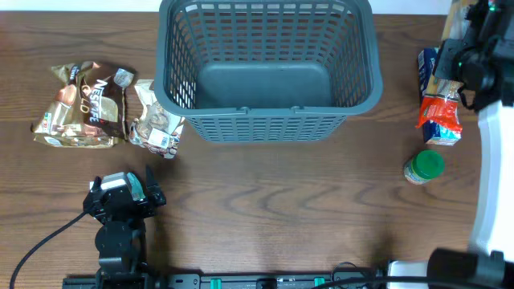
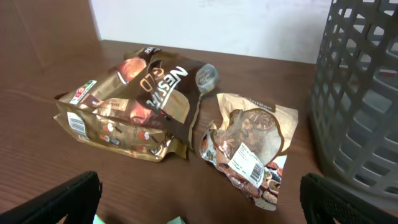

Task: Pack container
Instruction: 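Lift the pasta bag with the right gripper and carry it over the basket, then lower the pasta bag into the basket and open the right gripper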

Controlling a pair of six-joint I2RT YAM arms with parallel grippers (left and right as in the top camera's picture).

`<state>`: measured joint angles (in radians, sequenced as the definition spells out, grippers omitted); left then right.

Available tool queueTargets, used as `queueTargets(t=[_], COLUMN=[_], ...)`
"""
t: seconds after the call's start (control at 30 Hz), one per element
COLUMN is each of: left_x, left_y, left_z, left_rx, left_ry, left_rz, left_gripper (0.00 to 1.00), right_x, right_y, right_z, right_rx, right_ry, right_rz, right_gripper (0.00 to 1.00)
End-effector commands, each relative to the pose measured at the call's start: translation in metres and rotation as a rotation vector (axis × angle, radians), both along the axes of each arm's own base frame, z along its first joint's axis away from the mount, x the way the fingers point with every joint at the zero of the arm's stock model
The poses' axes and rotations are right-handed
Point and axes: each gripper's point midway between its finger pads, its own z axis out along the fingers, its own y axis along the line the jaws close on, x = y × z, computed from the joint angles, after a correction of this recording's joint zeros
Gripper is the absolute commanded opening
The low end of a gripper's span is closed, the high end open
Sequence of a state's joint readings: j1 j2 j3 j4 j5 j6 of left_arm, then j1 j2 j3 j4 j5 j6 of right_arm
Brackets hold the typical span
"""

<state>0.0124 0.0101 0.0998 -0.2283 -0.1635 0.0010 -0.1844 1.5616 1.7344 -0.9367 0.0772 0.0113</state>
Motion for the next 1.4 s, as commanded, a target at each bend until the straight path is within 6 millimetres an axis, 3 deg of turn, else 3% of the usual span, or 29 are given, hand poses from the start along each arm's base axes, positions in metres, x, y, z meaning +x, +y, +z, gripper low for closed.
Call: queueTargets(t=[0.0, 0.37, 0.47, 0.6, 0.73, 0.87, 1.2, 1.37], left_x=[0.000, 0.000, 0.000, 0.000, 0.000, 0.000, 0.000, 0.000], left_y=[0.002, 0.002, 0.002, 0.002, 0.002, 0.002, 0.002, 0.002], left_z=[-0.013, -0.013, -0.013, -0.013, -0.013, -0.013, -0.013, -0.013], left_rx=[0.010, 0.010, 0.010, 0.010, 0.010, 0.010, 0.010, 0.010], left_ry=[0.030, 0.030, 0.030, 0.030, 0.030, 0.030, 0.030, 0.030], left_rz=[0.008, 0.008, 0.008, 0.008, 0.008, 0.008, 0.008, 0.008], left_gripper=[0.99, 0.99, 0.99, 0.99, 0.99, 0.99, 0.99, 0.99], right_x=[-0.011, -0.048, -0.053, -0.051, -0.047, -0.035, 0.001, 0.016], right_y=[0.036, 0.130, 0.154, 0.187, 0.237, 0.271, 0.320, 0.329], right_z=[0.067, 0.198, 0.218, 0.225, 0.210, 0.177, 0.084, 0.037], right_rx=[-0.070, -0.198, -0.207, -0.301, -0.455, -0.591, -0.497, -0.524], right_ry=[-0.180, -0.633, -0.720, -0.767, -0.769, -0.705, -0.502, -0.395], right_rz=[0.193, 0.471, 0.531, 0.660, 0.899, 1.071, 1.265, 1.349], right_gripper=[0.01, 0.01, 0.01, 0.01, 0.01, 0.01, 0.01, 0.01])
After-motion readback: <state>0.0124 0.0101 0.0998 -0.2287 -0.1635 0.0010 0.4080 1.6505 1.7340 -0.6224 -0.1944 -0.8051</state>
